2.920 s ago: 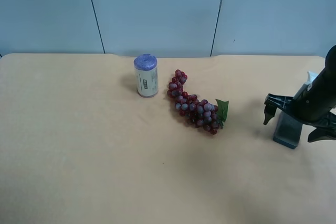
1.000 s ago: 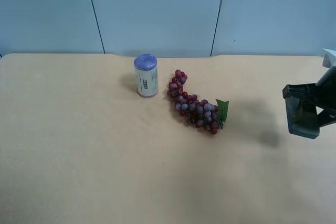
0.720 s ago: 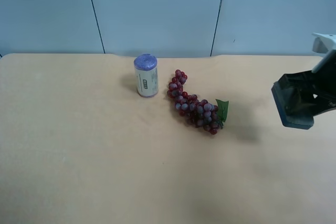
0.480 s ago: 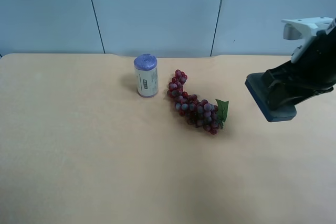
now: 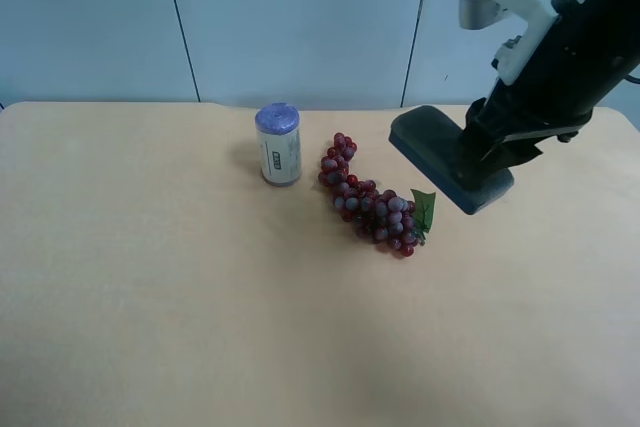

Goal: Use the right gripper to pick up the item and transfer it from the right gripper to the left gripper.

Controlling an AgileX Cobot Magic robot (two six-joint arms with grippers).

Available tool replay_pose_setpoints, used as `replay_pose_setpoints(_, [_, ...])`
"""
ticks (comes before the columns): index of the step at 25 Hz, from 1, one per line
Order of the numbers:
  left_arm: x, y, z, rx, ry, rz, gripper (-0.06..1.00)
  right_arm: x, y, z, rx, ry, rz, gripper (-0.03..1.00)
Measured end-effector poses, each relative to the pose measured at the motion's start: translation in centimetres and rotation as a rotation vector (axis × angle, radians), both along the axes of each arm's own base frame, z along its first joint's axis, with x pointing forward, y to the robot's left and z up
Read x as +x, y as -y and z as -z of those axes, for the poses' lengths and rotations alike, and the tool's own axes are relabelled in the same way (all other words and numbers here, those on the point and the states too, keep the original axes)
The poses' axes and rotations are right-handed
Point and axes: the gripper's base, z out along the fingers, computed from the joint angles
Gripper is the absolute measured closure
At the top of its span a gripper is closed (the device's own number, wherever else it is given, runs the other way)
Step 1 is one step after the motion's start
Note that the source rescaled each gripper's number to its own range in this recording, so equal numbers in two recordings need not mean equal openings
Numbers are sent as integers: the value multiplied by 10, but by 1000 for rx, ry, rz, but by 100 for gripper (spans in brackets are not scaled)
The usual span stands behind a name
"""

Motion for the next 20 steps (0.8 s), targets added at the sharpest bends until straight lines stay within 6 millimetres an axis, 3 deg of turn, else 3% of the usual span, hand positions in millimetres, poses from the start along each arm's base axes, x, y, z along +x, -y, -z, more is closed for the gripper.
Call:
replay_pose_setpoints(10, [4,3,0,-51,-23,15,-6,-39,-55,-1,-46,100,-390,96])
replay_pose_setpoints(14, [23,11,-6,-169,-130,75,-6,-48,-70,-2,-57,187,-495,96])
replay_pose_setpoints(20, [66,27,-32,-351,-339,213,-6,-55,-82,-4,-47,264,-581,96])
